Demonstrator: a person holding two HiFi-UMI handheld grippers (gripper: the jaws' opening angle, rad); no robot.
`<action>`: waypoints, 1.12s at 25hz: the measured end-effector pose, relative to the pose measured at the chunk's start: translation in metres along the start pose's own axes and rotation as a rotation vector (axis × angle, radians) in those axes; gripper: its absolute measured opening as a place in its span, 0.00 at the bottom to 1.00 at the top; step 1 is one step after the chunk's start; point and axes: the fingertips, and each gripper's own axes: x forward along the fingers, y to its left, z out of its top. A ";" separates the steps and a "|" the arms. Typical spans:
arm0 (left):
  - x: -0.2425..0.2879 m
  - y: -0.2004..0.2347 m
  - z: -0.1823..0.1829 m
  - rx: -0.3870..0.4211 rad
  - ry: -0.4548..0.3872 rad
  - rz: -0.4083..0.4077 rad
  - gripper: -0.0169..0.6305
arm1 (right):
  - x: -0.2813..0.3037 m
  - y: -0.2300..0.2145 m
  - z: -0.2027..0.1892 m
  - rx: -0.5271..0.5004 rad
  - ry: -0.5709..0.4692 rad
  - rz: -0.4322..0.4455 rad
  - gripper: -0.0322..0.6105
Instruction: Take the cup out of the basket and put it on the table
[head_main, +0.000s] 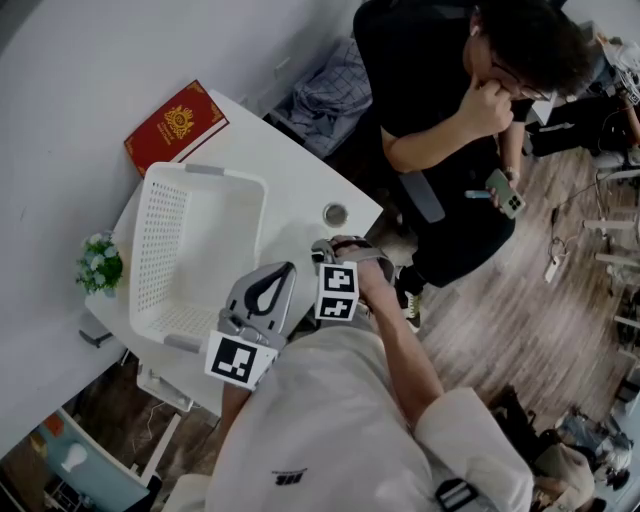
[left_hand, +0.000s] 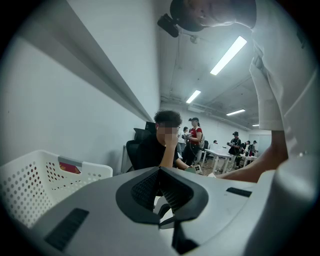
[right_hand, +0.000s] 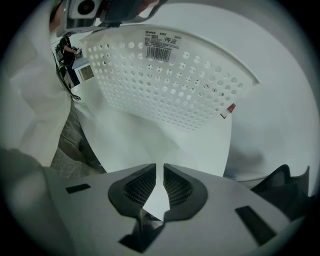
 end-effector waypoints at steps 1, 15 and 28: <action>0.000 0.000 0.000 0.001 -0.001 -0.001 0.04 | -0.002 0.000 0.001 0.004 -0.003 -0.006 0.10; -0.003 0.000 0.000 0.001 -0.009 -0.004 0.04 | -0.075 -0.022 0.029 0.398 -0.398 -0.073 0.07; -0.012 -0.004 0.026 0.014 -0.083 -0.025 0.04 | -0.238 -0.065 0.078 0.583 -1.111 -0.186 0.07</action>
